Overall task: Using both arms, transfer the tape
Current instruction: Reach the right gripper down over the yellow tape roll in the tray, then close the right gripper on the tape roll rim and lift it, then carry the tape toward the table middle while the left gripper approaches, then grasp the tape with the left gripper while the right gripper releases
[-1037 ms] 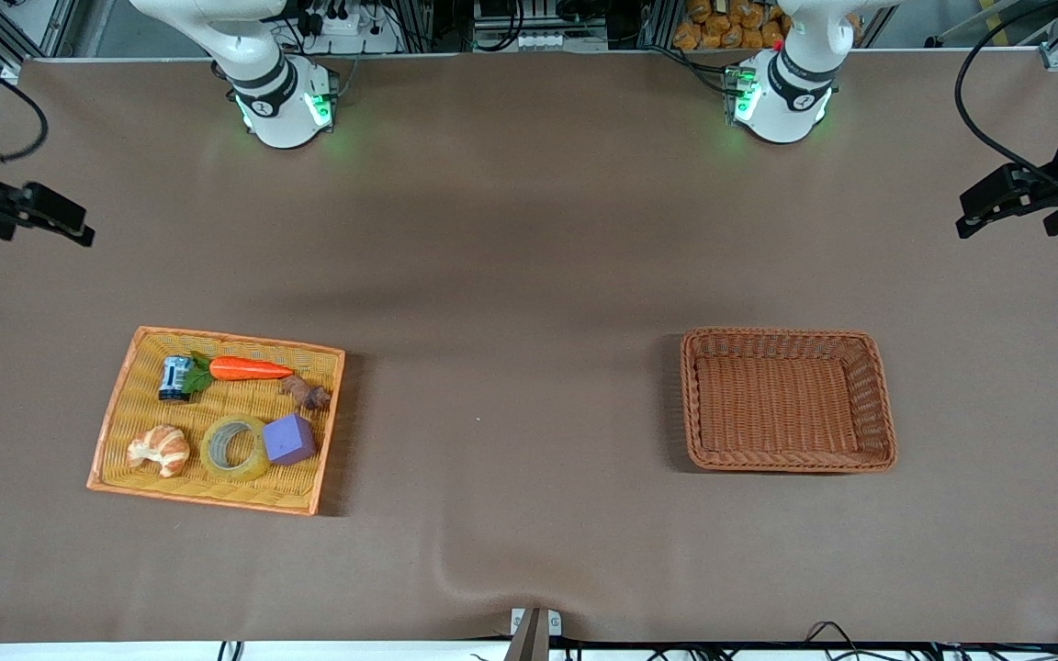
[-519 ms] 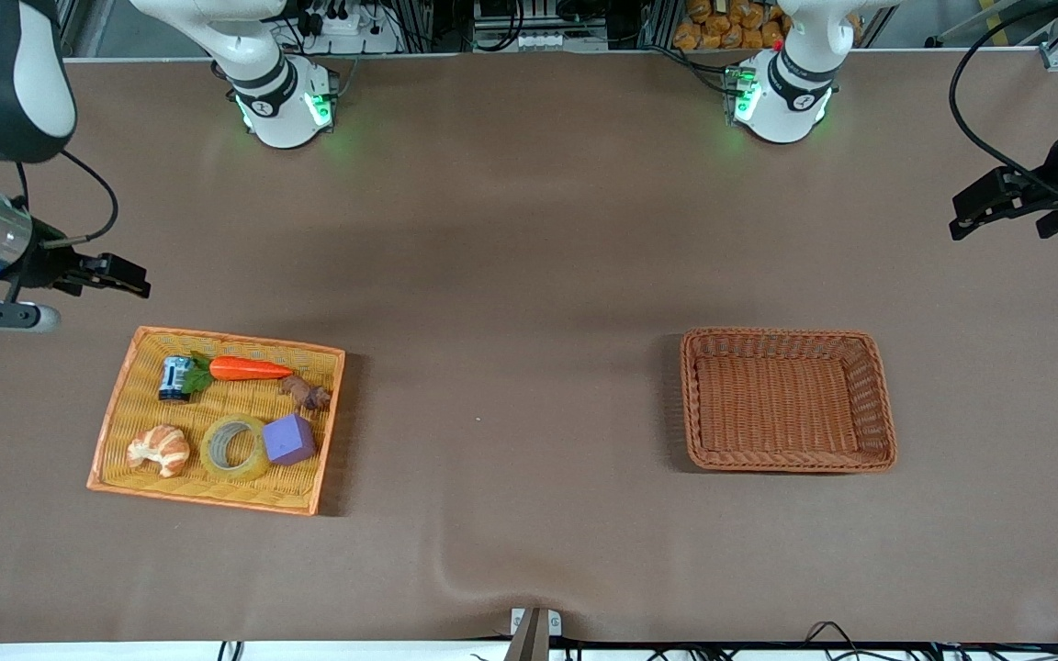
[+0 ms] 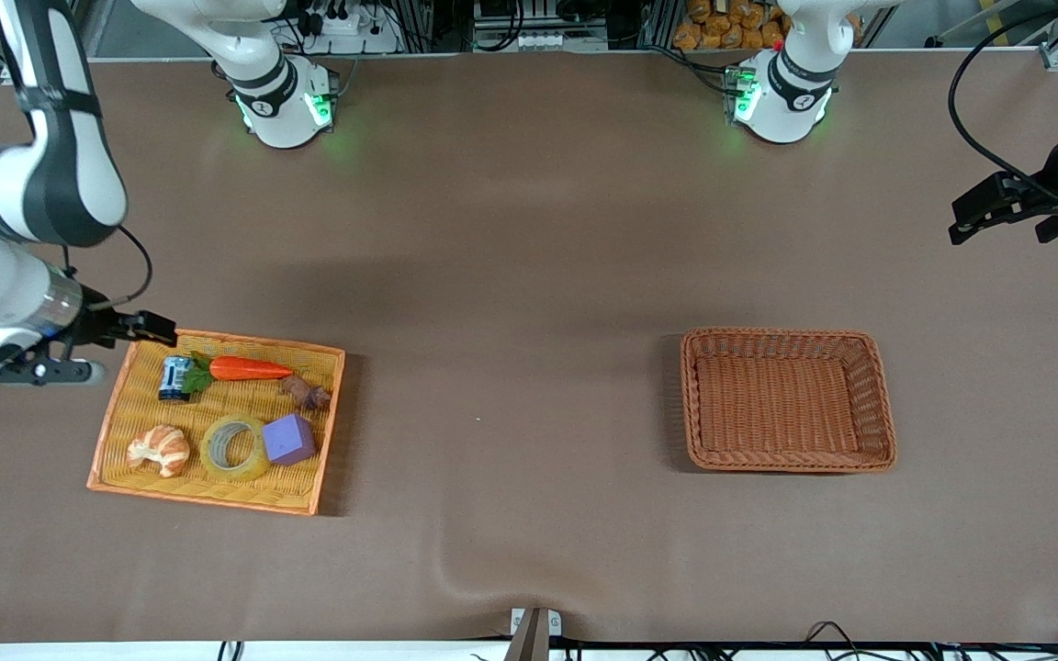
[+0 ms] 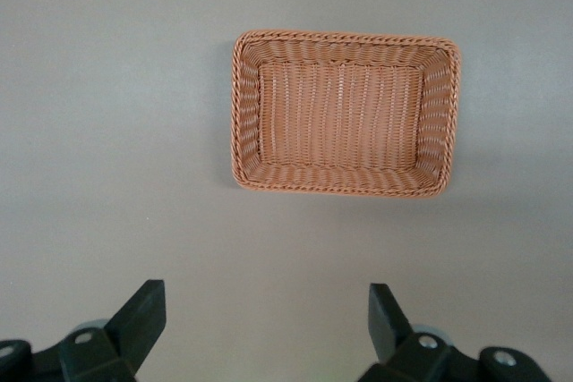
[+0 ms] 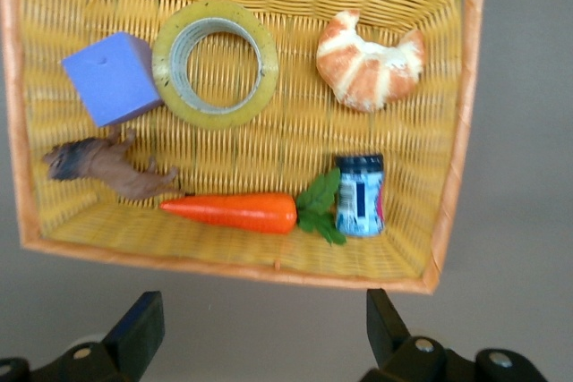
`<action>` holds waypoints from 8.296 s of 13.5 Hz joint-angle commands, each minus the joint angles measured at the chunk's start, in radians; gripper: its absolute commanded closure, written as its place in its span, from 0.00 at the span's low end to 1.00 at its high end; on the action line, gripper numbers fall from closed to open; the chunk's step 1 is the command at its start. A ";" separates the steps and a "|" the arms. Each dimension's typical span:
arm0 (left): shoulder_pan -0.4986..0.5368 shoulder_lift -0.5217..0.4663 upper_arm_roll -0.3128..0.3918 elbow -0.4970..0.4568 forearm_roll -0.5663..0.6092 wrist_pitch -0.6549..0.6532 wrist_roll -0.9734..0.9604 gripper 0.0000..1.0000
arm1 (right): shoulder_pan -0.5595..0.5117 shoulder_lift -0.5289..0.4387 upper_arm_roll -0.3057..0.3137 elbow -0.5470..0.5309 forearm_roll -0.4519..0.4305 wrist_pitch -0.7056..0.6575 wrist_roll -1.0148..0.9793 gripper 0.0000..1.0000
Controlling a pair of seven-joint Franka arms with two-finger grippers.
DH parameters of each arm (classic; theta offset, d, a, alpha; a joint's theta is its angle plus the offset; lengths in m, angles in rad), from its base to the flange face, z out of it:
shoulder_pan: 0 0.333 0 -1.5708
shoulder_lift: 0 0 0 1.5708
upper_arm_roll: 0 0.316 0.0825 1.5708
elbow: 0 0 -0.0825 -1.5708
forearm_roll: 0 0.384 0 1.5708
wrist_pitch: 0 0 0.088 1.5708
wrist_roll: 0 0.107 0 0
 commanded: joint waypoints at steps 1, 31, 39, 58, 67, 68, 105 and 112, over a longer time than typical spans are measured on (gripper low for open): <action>0.010 0.002 -0.006 0.008 0.014 0.013 0.019 0.00 | 0.009 0.086 0.005 0.012 0.013 0.077 -0.016 0.00; 0.002 0.024 -0.006 0.012 0.012 0.061 0.019 0.00 | 0.024 0.437 0.008 0.151 0.124 0.391 0.633 0.82; 0.001 0.045 -0.007 0.011 0.017 0.081 0.020 0.00 | 0.024 0.436 0.008 0.135 0.121 0.422 0.633 1.00; -0.002 0.056 -0.007 0.012 0.014 0.091 0.022 0.00 | -0.005 0.217 0.009 0.138 0.134 0.129 0.550 1.00; -0.012 0.067 -0.007 0.012 0.011 0.105 0.022 0.00 | 0.191 0.150 0.049 0.225 0.275 -0.035 0.856 1.00; -0.012 0.067 -0.009 0.012 0.010 0.104 0.022 0.00 | 0.244 0.169 0.049 0.248 0.272 -0.026 0.933 1.00; -0.634 0.739 -0.001 0.028 0.096 0.841 -0.779 0.00 | 0.420 0.301 0.058 0.493 0.142 -0.036 1.075 0.00; -0.665 0.849 0.000 0.069 0.149 0.949 -0.780 0.45 | 0.164 0.235 0.054 0.488 0.303 -0.345 0.692 0.00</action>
